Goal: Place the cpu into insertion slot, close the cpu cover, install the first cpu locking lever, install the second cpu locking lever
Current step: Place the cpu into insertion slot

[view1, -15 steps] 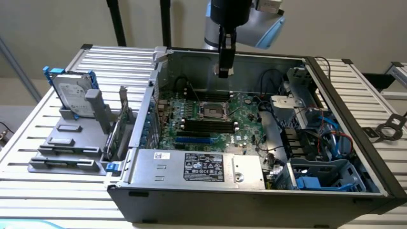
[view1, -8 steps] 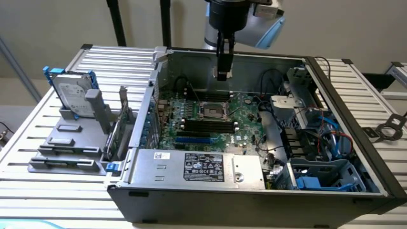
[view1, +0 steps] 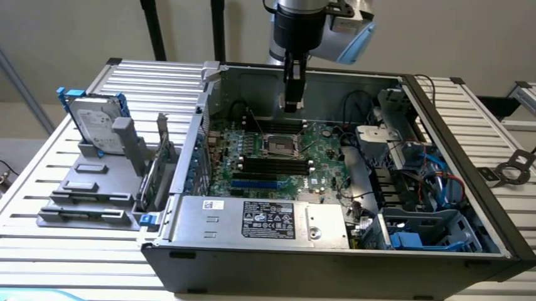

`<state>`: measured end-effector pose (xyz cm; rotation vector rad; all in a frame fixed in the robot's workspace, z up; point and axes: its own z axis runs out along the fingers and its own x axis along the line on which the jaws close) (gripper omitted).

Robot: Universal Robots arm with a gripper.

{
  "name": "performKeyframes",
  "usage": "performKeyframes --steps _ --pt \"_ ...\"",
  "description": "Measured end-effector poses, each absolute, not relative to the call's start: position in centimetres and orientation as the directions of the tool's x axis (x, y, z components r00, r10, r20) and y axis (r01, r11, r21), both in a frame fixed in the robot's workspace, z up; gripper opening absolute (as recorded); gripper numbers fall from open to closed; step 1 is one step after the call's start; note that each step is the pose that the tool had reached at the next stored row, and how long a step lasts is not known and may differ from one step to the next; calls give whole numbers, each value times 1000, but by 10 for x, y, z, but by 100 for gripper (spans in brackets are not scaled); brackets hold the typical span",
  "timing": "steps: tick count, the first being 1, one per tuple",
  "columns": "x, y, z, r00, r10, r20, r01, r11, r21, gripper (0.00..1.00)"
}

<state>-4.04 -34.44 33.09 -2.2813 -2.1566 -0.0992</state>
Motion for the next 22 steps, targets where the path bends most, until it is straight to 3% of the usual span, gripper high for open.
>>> performKeyframes --steps 22 --pt "-41 -344 291 18 999 46 999 -20 43 55"
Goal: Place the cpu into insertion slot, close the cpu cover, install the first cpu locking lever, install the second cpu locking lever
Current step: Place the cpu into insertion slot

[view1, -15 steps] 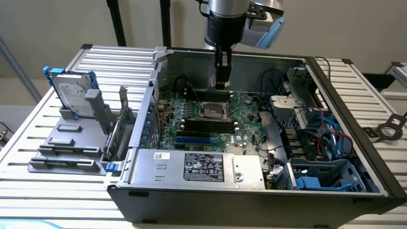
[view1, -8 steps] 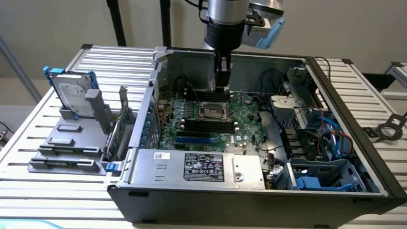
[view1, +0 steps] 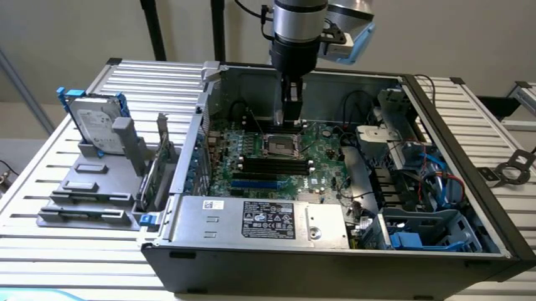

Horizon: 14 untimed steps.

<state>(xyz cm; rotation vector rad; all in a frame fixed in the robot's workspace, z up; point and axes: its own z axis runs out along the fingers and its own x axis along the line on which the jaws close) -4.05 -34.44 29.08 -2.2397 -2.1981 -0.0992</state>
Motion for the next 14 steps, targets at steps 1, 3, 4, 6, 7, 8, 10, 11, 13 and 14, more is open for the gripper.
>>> performKeyframes --steps 1,3,4,6,7,8,10,11,13,14 --pt "-41 -344 289 17 999 46 999 -19 43 55" --pt "-41 -344 285 14 999 46 999 -16 43 55" --pt "-41 -344 284 13 999 46 999 -15 43 55" --pt "-41 -344 280 11 999 46 999 -13 43 55" --pt "-41 -344 278 10 999 46 999 -12 43 55" --pt "-41 -344 276 9 999 46 999 -11 43 55" --pt "-40 -344 273 8 999 46 999 -10 43 55" --pt "-41 -343 271 7 999 47 999 -9 43 55" --pt "-41 -342 267 7 999 46 999 -9 43 55" --pt "-41 -340 265 7 999 46 999 -9 43 55"
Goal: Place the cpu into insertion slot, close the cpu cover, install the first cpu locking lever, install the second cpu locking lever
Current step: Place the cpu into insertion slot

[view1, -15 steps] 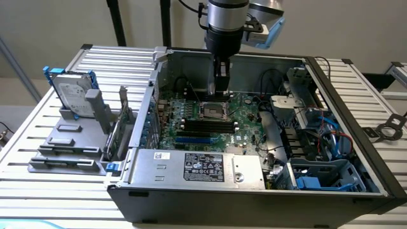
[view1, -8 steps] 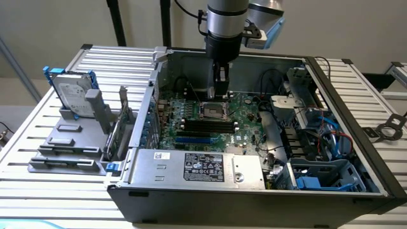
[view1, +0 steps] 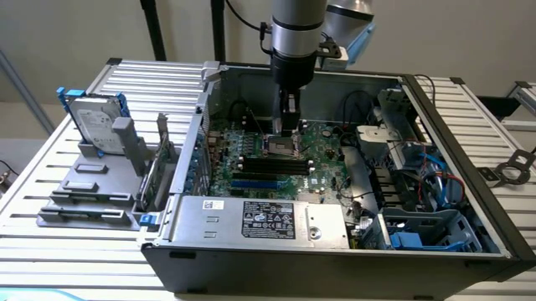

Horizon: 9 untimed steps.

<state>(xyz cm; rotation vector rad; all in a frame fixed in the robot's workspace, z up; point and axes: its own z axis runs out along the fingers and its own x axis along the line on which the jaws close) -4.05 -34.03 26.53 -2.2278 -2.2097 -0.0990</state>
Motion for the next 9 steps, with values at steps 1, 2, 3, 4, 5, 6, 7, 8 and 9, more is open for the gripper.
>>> performKeyframes --steps 1,2,3,4,5,6,7,8,9 --pt "-41 -339 264 7 999 46 999 -9 43 55" --pt "-41 -338 262 7 999 46 999 -9 43 55" --pt "-41 -337 260 7 999 47 999 -9 43 55" --pt "-41 -336 258 7 999 47 999 -9 43 55" --pt "-41 -336 256 7 999 46 999 -9 43 55" --pt "-40 -336 254 7 999 46 999 -9 43 55" --pt "-40 -336 253 7 999 46 999 -9 43 55" --pt "-41 -335 251 7 999 46 999 -9 43 55" --pt "-41 -335 249 7 999 46 999 -9 43 55"
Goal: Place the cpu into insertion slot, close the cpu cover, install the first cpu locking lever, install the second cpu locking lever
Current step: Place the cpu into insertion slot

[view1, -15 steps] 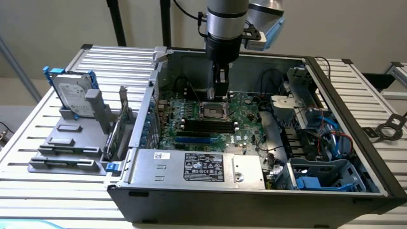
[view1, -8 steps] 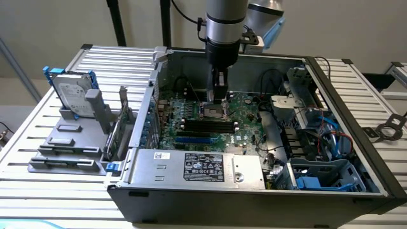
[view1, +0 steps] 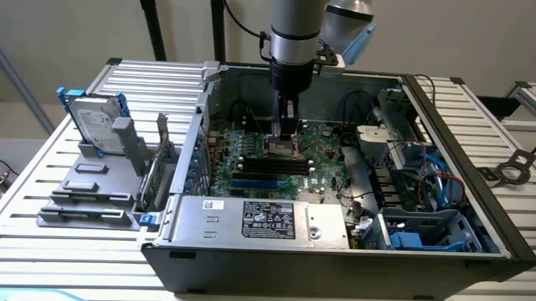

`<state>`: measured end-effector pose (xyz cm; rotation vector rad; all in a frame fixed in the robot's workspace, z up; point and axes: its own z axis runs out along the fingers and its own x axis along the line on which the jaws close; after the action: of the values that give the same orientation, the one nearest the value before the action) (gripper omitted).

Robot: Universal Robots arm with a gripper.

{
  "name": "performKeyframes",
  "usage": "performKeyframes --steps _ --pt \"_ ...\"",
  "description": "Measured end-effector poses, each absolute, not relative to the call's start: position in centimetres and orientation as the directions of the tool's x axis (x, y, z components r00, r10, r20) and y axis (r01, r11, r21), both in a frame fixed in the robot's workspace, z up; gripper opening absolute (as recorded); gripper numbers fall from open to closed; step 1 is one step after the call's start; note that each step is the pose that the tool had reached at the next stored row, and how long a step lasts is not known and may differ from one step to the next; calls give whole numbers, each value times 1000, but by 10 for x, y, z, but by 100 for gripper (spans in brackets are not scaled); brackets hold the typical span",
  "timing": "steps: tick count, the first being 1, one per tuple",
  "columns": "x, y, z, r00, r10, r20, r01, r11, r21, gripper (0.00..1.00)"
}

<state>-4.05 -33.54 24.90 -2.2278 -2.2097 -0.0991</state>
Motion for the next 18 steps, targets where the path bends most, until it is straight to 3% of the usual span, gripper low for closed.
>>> performKeyframes --steps 18 --pt "-40 -335 228 9 999 46 999 -11 42 55"
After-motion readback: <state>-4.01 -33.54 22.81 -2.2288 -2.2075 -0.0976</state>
